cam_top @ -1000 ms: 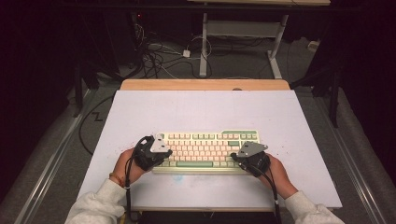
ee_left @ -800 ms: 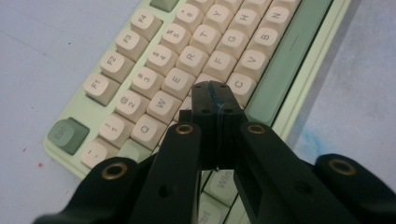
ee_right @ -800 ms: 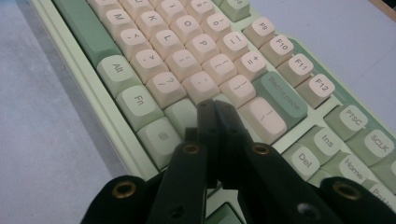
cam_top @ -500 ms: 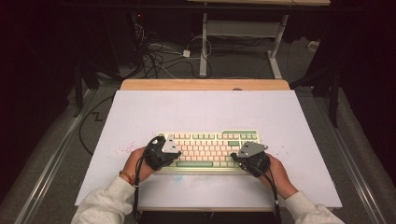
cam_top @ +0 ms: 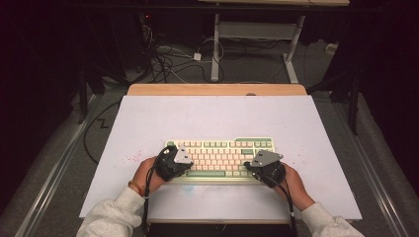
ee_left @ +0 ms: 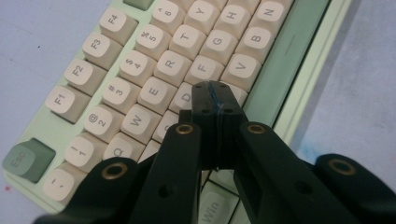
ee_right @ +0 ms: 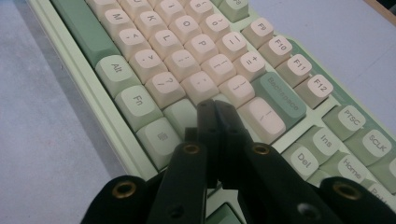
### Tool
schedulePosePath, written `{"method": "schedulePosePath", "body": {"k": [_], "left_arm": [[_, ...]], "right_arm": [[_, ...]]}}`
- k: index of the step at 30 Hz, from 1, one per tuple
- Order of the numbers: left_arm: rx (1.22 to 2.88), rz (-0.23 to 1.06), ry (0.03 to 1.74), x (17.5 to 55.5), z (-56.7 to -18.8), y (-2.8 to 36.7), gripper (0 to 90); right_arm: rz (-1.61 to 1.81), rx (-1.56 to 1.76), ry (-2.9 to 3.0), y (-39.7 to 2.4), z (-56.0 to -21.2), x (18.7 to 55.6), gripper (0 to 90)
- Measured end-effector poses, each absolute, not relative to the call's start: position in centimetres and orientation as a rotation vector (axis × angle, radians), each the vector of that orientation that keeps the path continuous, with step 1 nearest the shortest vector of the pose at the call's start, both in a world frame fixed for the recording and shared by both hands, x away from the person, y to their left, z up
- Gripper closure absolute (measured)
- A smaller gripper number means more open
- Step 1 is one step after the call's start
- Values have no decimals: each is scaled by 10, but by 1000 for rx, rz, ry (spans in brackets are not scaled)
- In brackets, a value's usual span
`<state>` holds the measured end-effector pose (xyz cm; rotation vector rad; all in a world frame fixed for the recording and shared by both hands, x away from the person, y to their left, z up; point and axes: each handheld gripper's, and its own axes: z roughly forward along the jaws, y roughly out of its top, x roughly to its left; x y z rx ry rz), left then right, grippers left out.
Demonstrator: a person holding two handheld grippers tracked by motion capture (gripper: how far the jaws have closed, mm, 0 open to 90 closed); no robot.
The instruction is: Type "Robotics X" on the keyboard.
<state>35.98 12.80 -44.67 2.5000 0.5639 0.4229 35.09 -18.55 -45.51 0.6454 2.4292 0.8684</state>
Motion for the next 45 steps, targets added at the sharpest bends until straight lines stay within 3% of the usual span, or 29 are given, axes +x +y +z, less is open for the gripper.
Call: {"method": "schedulePosePath", "body": {"k": [20,22,30,40,45], "left_arm": [[2326,559,579,354,-434,137,872],[2321,573,579,354,-434,137,818],[2299,593,546,351,-434,137,776],[2252,660,579,349,-436,136,538],[2213,705,616,347,-437,137,370]], "right_arm": [[987,660,2351,-195,-436,346,879],[1002,659,2333,-196,-434,346,870],[1047,651,2288,-198,-431,345,799],[1071,642,2256,-199,-431,343,695],[1077,633,2256,-199,-431,342,590]]}}
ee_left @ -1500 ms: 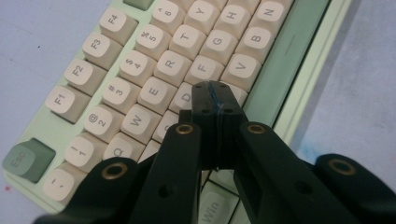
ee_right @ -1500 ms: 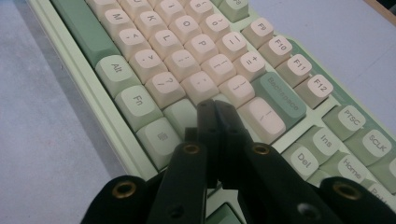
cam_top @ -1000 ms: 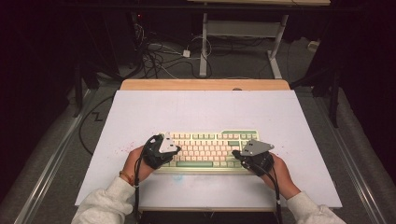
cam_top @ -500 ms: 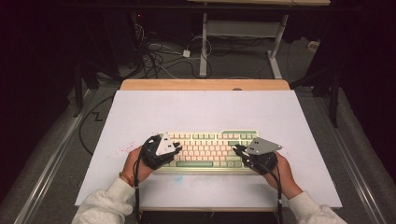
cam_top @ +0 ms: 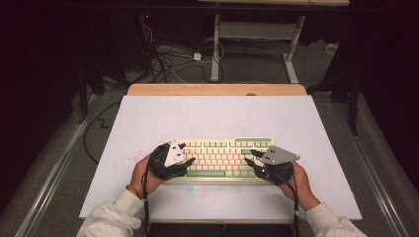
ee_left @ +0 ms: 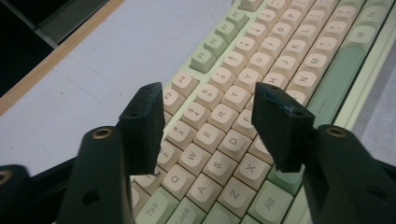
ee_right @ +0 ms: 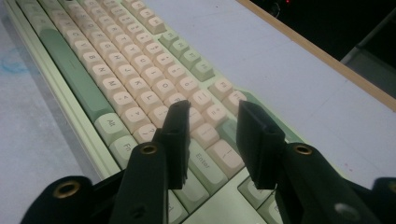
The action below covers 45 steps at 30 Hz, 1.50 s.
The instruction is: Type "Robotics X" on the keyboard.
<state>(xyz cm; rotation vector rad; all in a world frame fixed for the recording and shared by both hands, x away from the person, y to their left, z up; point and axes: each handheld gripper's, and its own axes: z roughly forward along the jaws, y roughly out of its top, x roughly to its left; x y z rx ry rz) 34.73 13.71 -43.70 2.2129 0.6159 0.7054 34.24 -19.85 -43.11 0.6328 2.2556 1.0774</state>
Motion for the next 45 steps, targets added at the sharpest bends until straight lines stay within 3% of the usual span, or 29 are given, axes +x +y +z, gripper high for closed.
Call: {"method": "schedulePosePath", "body": {"k": [5,8,10,12,16,45], "left_arm": [[2184,724,634,345,-438,137,230],[2180,728,626,345,-438,137,216],[2184,725,616,344,-438,137,160],[2179,733,609,343,-438,136,160],[2184,759,593,341,-439,133,160],[2133,819,548,334,-433,131,160]], "right_arm": [[1083,631,2248,-197,-431,342,448],[1092,650,2228,-197,-431,342,361],[1121,659,2224,-198,-431,341,335],[1119,659,2209,-197,-430,341,244],[1126,684,2194,-196,-431,341,148],[1102,691,2161,-198,-427,343,161]]}}
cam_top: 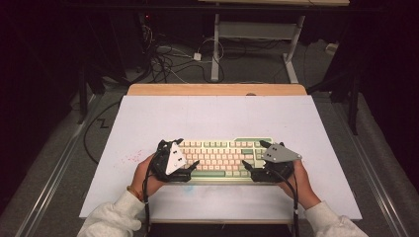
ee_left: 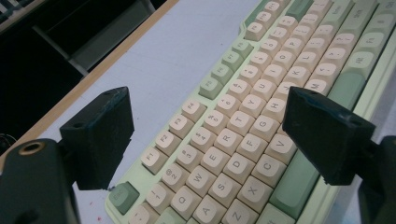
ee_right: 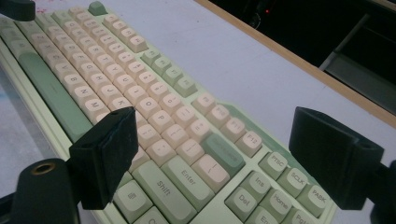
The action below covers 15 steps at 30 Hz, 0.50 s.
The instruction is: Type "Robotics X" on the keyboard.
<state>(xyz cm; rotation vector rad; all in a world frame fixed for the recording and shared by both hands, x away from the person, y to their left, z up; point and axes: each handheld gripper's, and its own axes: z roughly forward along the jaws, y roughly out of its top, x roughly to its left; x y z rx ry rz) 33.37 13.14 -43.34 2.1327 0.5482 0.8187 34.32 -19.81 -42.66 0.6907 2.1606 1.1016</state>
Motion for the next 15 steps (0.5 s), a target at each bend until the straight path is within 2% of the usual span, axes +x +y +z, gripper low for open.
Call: {"method": "schedulePosePath", "body": {"k": [15], "left_arm": [[2122,864,507,320,-427,131,159]], "right_arm": [[1099,681,2113,-208,-418,328,163]]}}
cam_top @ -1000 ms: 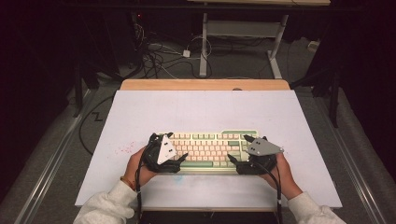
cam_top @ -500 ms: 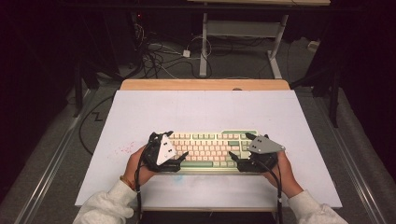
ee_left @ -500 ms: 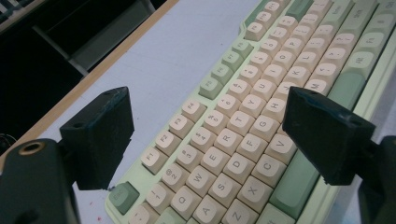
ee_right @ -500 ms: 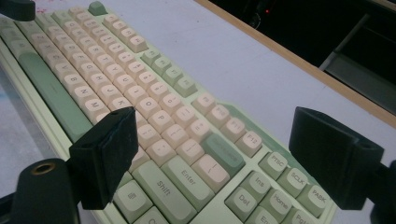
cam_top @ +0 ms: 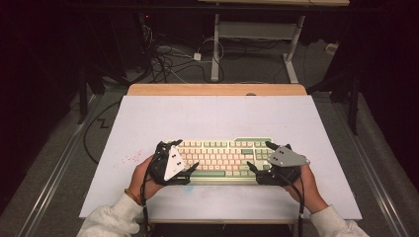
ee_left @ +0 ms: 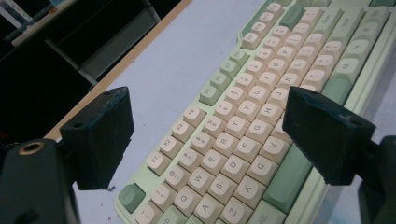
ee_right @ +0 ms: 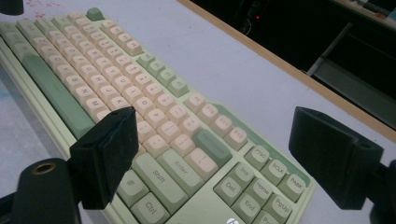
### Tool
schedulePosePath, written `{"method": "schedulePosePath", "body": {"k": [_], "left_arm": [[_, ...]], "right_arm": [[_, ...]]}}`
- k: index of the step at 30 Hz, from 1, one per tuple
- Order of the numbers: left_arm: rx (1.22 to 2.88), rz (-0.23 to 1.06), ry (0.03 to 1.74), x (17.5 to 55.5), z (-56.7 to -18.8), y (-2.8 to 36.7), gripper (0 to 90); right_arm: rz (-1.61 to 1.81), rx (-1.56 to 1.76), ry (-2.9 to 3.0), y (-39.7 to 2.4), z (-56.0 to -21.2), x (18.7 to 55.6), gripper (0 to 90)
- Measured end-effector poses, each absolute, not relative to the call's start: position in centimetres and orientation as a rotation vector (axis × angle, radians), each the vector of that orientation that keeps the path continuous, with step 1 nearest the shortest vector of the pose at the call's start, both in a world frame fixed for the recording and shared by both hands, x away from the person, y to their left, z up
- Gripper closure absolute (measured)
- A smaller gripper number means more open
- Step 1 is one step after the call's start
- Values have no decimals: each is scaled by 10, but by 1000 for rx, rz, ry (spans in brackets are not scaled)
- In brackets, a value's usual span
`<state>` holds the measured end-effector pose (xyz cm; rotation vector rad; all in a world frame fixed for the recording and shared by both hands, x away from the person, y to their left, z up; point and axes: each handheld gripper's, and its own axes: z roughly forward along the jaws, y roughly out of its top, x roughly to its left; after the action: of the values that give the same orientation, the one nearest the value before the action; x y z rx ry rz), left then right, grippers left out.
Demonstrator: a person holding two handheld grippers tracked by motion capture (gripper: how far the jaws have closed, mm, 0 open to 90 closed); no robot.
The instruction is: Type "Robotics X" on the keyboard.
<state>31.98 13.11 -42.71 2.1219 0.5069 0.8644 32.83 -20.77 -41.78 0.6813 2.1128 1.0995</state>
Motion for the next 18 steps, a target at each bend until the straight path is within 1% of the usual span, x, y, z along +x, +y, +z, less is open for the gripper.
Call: {"method": "schedulePosePath", "body": {"k": [18], "left_arm": [[2107,881,516,306,-425,143,159]], "right_arm": [[1083,676,2097,-215,-413,314,164]]}}
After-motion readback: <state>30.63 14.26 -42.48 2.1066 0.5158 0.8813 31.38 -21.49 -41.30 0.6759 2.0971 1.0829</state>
